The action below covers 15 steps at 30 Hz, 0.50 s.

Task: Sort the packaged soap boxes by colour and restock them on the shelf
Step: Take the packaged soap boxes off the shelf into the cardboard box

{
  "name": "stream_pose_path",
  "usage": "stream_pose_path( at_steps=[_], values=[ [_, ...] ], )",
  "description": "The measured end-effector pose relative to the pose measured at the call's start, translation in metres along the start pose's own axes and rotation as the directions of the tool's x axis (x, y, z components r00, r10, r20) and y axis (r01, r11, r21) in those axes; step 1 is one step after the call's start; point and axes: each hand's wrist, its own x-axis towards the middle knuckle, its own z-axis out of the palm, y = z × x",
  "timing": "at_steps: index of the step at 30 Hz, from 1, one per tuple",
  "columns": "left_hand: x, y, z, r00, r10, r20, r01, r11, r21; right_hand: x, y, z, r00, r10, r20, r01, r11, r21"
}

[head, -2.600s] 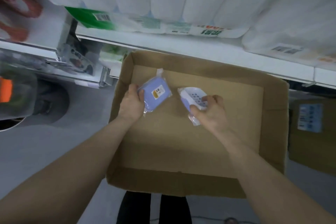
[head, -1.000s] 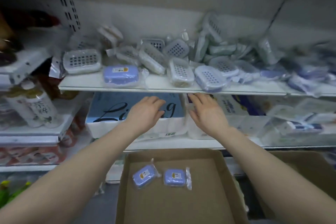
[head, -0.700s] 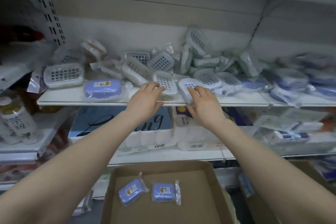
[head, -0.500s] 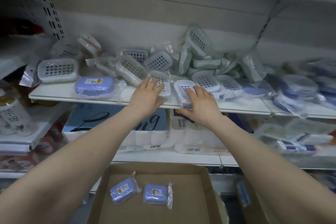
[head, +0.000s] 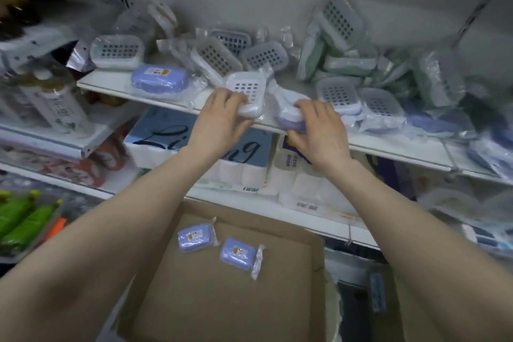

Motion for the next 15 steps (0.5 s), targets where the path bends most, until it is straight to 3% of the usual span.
stream_pose_path(
  at_steps=[2, 5, 8, 12, 15],
  values=[
    [-0.026, 0.006, -0.008, 0.997, -0.037, -0.074, 0.031, 0.996, -0.081, -0.016, -0.008, -0.003, 0.998, -0.003, -0.069, 0.011, 0.993, 0.117],
    [-0.071, 0.008, -0.016, 0.965, -0.217, -0.145, 0.177, 0.952, -0.248, -0.048, -0.021, 0.002, 0.989, -0.006, -0.145, 0.042, 0.969, 0.242],
    [-0.117, 0.002, -0.017, 0.929, -0.356, -0.099, 0.305, 0.89, -0.338, -0.083, -0.036, 0.018, 0.992, -0.002, -0.127, 0.044, 0.943, 0.331],
    [-0.178, -0.019, -0.001, 0.84, -0.538, 0.066, 0.528, 0.786, -0.321, -0.132, -0.062, 0.049, 0.997, 0.048, 0.065, -0.072, 0.897, 0.436],
    [-0.219, -0.035, 0.022, 0.681, -0.706, 0.193, 0.727, 0.62, -0.295, -0.167, -0.079, 0.08, 0.916, 0.17, 0.364, -0.339, 0.813, 0.473]
  ],
)
